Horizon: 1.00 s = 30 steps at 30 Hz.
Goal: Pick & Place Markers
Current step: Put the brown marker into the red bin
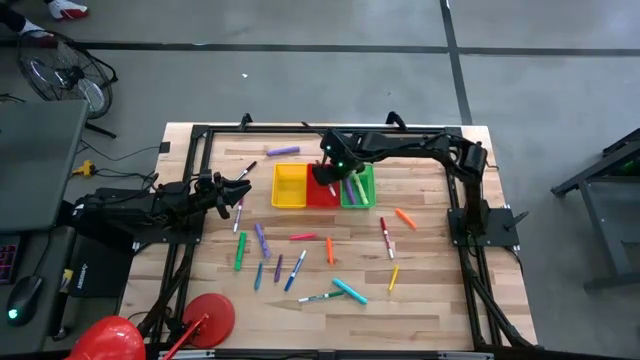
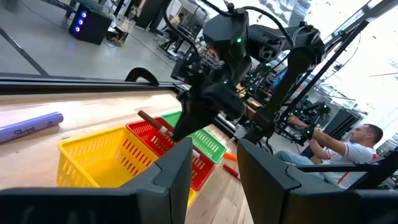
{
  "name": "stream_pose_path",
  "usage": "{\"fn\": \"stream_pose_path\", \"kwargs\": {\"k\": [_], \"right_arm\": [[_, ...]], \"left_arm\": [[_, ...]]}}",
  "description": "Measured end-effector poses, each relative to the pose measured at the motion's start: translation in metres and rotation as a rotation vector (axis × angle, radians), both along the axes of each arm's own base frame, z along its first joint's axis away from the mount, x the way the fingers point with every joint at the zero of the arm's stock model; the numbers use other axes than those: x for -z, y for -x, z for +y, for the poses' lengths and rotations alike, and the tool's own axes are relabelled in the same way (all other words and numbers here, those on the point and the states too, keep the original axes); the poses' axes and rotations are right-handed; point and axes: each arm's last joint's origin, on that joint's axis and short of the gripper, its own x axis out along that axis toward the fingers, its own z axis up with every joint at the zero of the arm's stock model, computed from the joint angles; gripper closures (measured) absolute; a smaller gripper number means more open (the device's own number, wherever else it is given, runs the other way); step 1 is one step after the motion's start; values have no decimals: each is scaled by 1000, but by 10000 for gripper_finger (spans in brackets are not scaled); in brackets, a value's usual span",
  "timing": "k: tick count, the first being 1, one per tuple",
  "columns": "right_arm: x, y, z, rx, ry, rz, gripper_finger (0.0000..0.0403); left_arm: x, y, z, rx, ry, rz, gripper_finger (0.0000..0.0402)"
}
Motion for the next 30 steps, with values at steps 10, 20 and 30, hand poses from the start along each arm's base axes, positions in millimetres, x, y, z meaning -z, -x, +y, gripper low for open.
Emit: {"fn": "stream_pose_path", "kwargs": {"k": [10, 20, 30], "right_arm": [[0, -5, 11, 95, -45, -1, 380], [0, -9, 24, 89, -44, 9, 378], [0, -9, 24, 34, -22, 7, 342]], "left_arm": [[1, 1, 1, -43, 3, 7, 275], [1, 1, 1, -43, 3, 10, 275], [1, 0, 1, -43, 2, 11, 275]]}}
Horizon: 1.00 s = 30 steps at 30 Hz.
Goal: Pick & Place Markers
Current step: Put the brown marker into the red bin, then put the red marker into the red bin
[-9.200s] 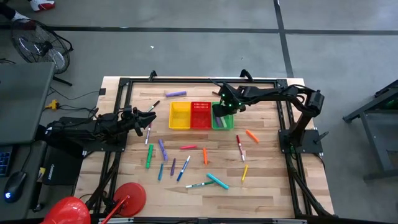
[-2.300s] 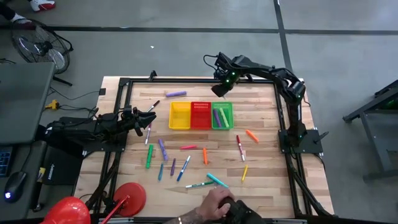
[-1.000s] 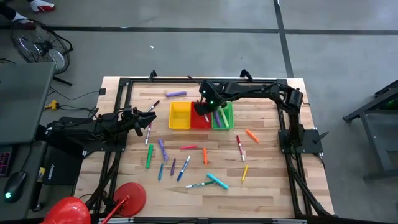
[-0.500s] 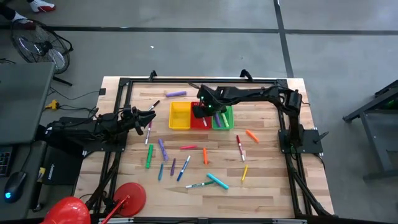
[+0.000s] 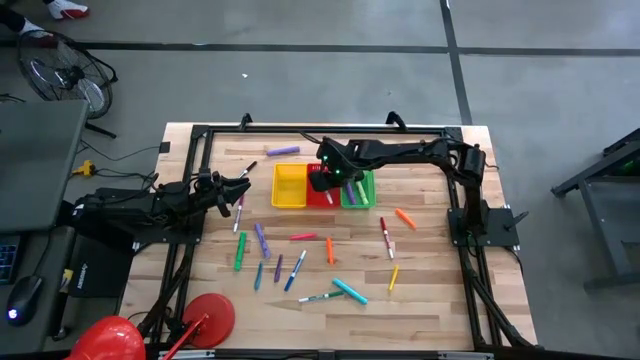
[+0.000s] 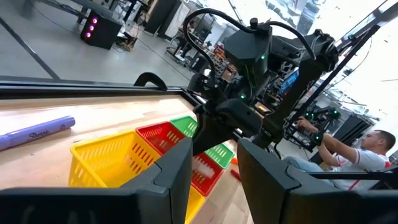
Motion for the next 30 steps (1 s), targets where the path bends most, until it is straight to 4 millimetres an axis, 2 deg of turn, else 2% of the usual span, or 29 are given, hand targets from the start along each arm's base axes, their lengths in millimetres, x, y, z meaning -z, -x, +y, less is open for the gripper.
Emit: {"fn": "stream_pose_path", "kwargs": {"k": [10, 19, 25, 30], "right_arm": [[0, 0, 1, -91, 24, -12, 337], [-21, 6, 3, -221, 93, -53, 336], [-39, 23, 13, -294, 112, 17, 336], [-57, 46, 29, -344, 120, 144, 336]], "left_arm": [[0, 0, 0, 0, 0, 1, 275], [0, 0, 0, 1, 0, 1, 275], [0, 0, 0, 0, 0, 1, 275], [0, 0, 0, 0, 0, 1, 275]]}}
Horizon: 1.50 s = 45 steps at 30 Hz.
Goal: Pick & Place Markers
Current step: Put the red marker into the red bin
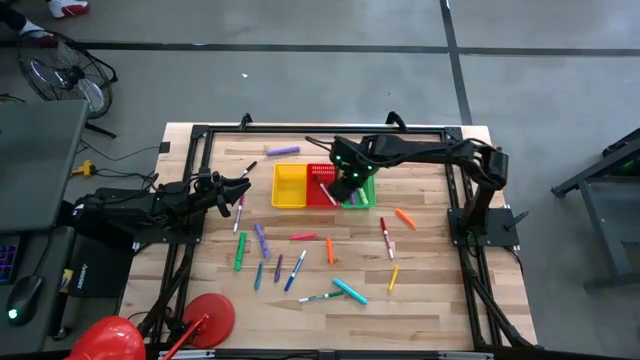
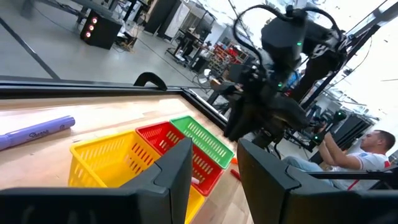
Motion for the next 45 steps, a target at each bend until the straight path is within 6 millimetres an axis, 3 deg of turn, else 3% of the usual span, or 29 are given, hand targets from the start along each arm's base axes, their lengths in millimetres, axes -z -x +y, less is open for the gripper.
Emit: {"fn": "stream_pose_path", "kwargs": {"k": [7, 16, 32, 38, 45], "right_arm": [[-19, 27, 20, -44, 24, 150, 336], [-29, 46, 35, -72, 85, 266, 336], [21, 126, 78, 154, 5, 237, 336], [37, 135, 90, 262, -33, 274, 336], [46, 132, 103, 379, -73, 253, 336]], "left_arm": [[0, 0, 0, 0, 0, -3, 275], [0, 0, 0, 0, 0, -4, 275], [0, 0, 0, -1, 0, -4, 275], [0, 0, 0, -1, 0, -4, 275], [0, 0, 0, 0, 0, -4, 275]]}}
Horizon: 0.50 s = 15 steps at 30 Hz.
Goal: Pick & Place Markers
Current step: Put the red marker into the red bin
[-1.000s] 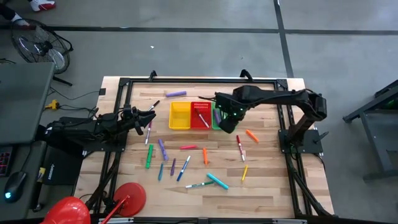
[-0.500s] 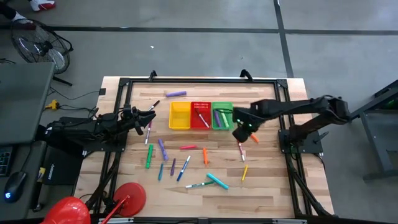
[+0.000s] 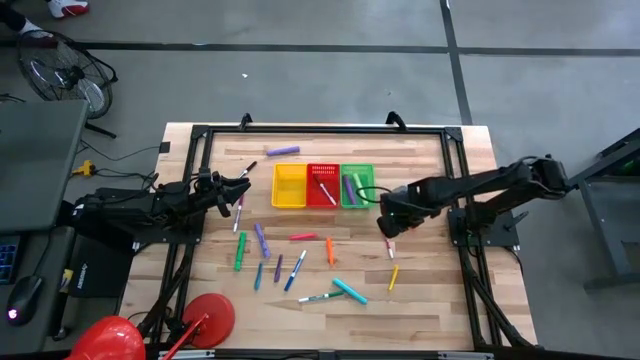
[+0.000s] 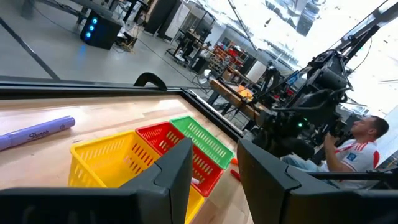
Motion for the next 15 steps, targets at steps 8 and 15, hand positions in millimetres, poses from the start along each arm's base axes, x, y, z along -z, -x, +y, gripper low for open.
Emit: {"fn": "stream_pose_path", "kwargs": {"k": [8, 15], "right_arm": [[23, -18, 16, 24, -56, 24, 335], [43, -31, 20, 56, -62, 44, 278]], "left_arm": [[0, 0, 0, 0, 0, 0, 275], [0, 0, 0, 0, 0, 0, 275]]}}
